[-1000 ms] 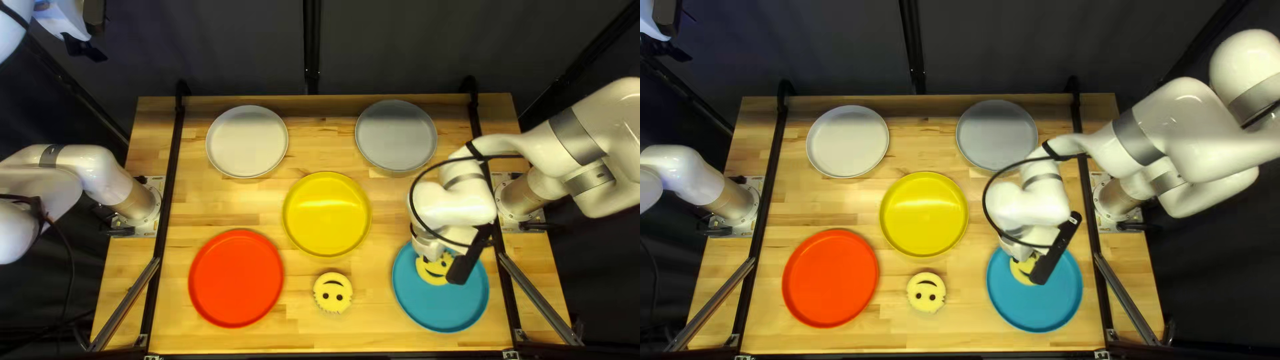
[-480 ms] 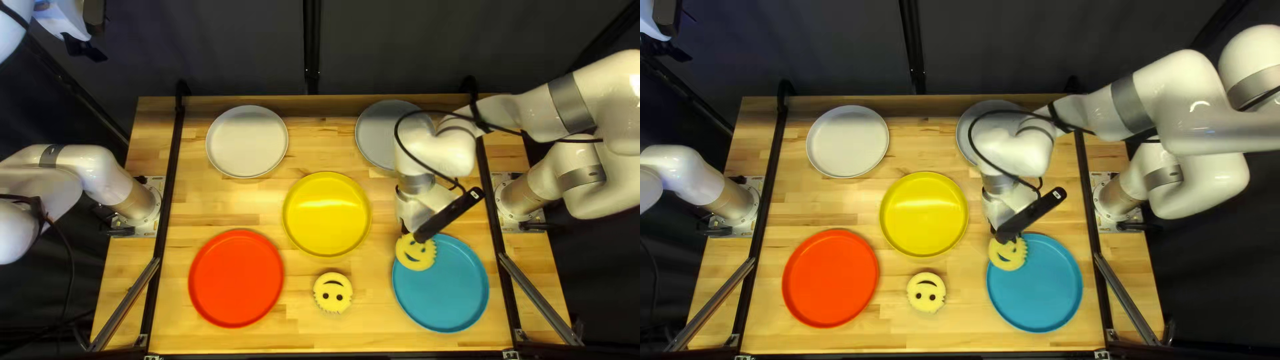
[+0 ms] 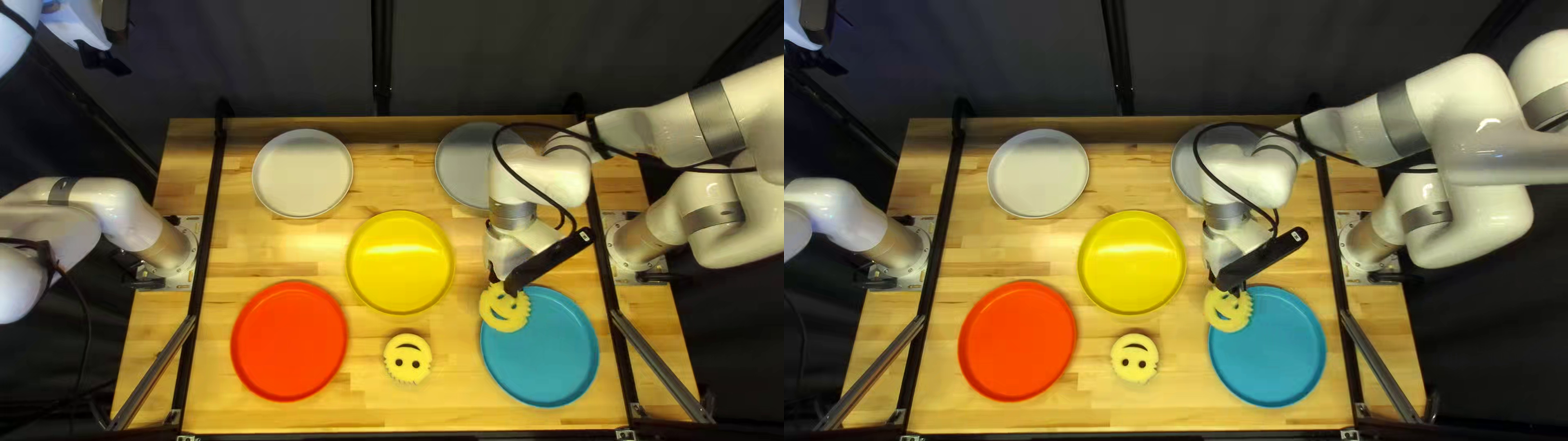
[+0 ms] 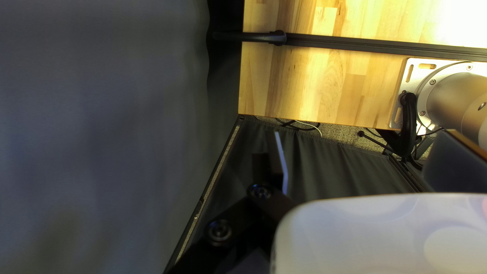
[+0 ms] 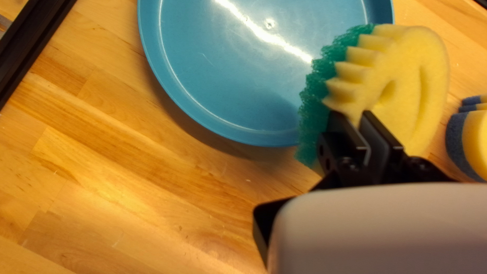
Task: Pick up sponge and scrub the plate
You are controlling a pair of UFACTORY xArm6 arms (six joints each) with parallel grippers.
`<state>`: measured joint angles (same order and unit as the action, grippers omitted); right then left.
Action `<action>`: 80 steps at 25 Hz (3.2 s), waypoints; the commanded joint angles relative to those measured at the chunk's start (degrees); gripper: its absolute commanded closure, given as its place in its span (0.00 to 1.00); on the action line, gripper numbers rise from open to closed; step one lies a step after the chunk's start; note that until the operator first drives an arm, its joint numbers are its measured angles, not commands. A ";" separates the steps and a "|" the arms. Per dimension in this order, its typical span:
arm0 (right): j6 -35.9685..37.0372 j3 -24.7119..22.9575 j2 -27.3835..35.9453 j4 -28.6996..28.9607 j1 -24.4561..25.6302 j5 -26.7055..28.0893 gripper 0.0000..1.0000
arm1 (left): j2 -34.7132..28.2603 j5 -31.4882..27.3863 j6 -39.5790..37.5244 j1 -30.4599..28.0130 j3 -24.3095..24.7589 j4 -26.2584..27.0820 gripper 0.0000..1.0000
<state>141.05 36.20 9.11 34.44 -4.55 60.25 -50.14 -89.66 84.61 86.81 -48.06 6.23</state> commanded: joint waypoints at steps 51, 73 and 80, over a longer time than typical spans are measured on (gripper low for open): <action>-8.91 17.32 -20.41 -0.39 4.99 -9.08 1.00 | 0.00 0.00 0.00 0.00 0.00 0.00 0.00; -10.78 38.61 -35.17 -5.29 5.48 -3.09 1.00 | 0.00 0.00 0.00 0.00 0.00 0.00 0.00; -14.35 47.10 -41.31 -8.39 5.22 -0.58 1.00 | 0.00 0.00 0.00 0.00 0.00 0.00 0.00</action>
<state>128.26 80.47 -30.07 27.45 0.79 58.58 -50.14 -89.66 84.61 86.81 -48.06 6.23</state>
